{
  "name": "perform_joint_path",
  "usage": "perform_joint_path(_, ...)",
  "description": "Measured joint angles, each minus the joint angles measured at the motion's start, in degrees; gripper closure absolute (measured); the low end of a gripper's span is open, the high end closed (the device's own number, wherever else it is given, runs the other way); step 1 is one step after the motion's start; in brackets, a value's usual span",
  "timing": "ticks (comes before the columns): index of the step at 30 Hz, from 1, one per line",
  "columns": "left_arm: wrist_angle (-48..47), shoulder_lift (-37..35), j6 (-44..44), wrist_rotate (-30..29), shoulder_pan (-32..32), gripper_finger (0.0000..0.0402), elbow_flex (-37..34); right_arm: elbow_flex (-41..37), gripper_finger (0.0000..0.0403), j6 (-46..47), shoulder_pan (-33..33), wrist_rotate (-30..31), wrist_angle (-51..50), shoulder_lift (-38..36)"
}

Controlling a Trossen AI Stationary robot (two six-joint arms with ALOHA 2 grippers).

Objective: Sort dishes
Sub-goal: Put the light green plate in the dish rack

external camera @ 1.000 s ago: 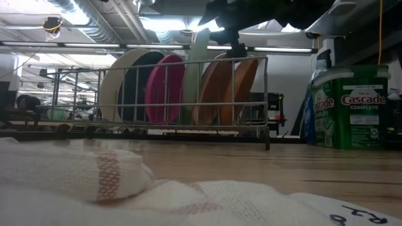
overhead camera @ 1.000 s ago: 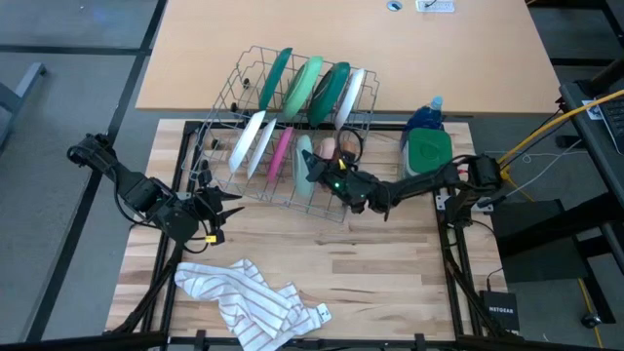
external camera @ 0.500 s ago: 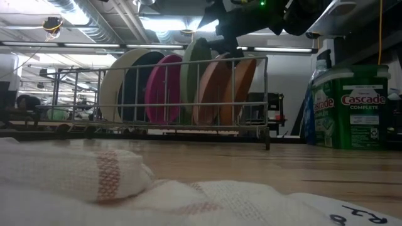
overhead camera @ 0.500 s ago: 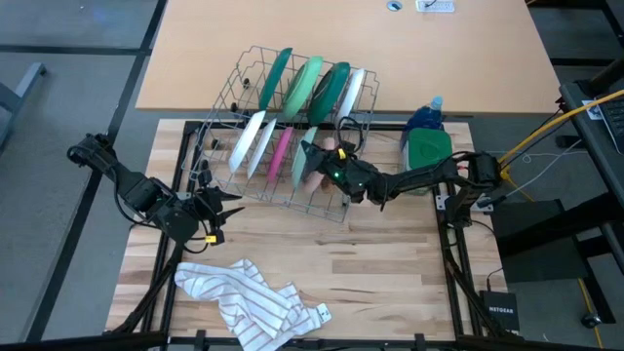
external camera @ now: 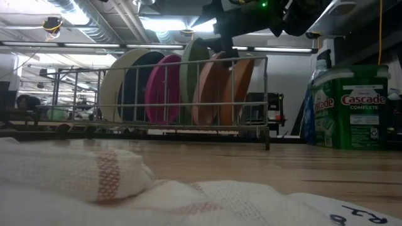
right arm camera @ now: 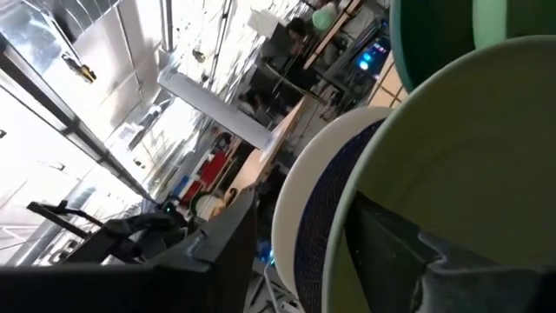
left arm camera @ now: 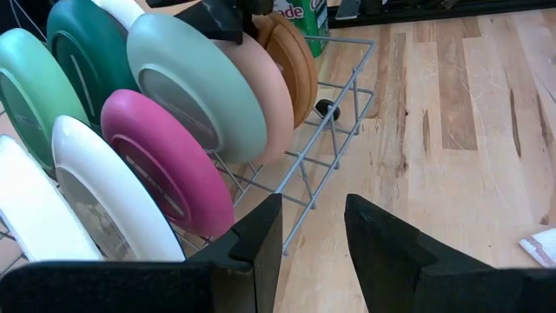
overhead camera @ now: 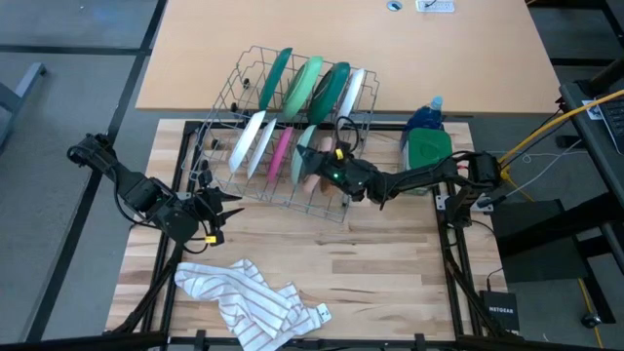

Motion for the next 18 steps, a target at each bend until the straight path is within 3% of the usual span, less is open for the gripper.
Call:
perform_joint_path(11, 0.0, 0.0, -0.1, 0.0, 0.0, 0.0283, 0.0, 0.0, 0.0228, 0.4, 0.0, -0.4, 0.0, 0.0)
perform_joint_path(18, 0.0, 0.0, -0.3, 0.0, 0.0, 0.0283, 0.0, 0.0, 0.0228, 1.4, 0.0, -5.4, 0.1, 0.0)
